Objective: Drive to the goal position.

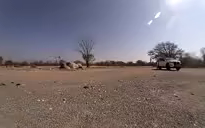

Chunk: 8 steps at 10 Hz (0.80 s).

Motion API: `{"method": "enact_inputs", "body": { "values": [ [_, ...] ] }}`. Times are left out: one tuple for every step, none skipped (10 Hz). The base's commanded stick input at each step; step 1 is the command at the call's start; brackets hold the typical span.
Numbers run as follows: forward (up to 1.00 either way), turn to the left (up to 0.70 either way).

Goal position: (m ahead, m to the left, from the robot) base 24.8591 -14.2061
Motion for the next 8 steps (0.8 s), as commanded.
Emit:
{"method": "enact_inputs", "body": {
  "values": [
    [0.5, 0.0],
    [0.5, 0.0],
    [0.5, 0.0],
    [0.5, 0.0],
    [0.5, 0.0],
    [0.5, 0.0],
    [0.5, 0.0],
    [0.5, 0.0]
  ]
}}
